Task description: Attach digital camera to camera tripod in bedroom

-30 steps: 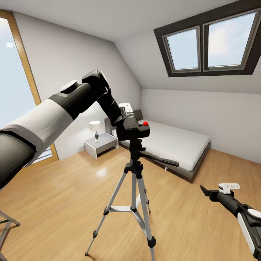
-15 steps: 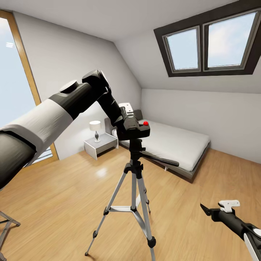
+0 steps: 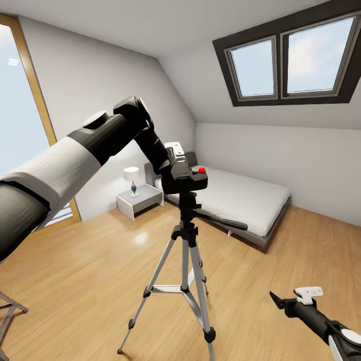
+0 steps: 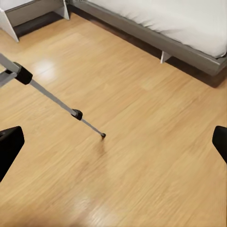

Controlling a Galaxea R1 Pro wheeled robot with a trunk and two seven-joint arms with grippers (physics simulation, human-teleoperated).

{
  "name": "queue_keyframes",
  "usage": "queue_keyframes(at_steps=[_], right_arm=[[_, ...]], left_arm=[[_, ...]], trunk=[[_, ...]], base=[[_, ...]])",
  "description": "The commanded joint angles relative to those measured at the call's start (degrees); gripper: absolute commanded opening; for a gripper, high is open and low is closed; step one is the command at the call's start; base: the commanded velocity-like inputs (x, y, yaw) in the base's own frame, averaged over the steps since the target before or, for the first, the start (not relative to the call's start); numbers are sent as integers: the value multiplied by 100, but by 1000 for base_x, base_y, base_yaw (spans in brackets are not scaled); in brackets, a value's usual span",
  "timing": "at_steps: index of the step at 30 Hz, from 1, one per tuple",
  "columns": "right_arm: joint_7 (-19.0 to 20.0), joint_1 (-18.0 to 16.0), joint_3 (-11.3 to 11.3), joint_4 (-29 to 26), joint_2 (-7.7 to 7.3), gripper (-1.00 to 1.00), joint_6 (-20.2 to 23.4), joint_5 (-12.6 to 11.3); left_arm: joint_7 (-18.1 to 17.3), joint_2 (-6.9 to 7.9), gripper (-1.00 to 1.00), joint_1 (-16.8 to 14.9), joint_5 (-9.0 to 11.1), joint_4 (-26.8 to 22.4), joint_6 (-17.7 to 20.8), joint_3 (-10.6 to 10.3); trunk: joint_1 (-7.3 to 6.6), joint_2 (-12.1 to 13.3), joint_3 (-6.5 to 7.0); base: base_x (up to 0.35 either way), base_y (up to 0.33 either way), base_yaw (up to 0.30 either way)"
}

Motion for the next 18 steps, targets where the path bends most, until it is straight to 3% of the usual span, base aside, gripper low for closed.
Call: queue_keyframes(at_steps=[1, 6, 8, 18], right_arm=[[34, -2, -14, 0, 13, 100, 2, 49], [27, 1, 22, 22, 118, 100, -99, 199], [12, 1, 167, 28, 267, 100, -129, 258], [-41, 1, 530, 16, 338, 100, -142, 272]], left_arm=[[-52, 0, -100, -3, -56, -3, 66, 2], [-52, 8, -100, -3, -56, -5, 81, 8], [-52, 2, -100, -3, -56, -14, 84, 27], [-52, -17, -100, -3, -56, -22, 128, 56]], trunk=[[2, -6, -4], [2, -6, -4], [2, -6, -4], [2, -6, -4]], base=[[0, 0, 0], [0, 0, 0], [0, 0, 0], [0, 0, 0]])
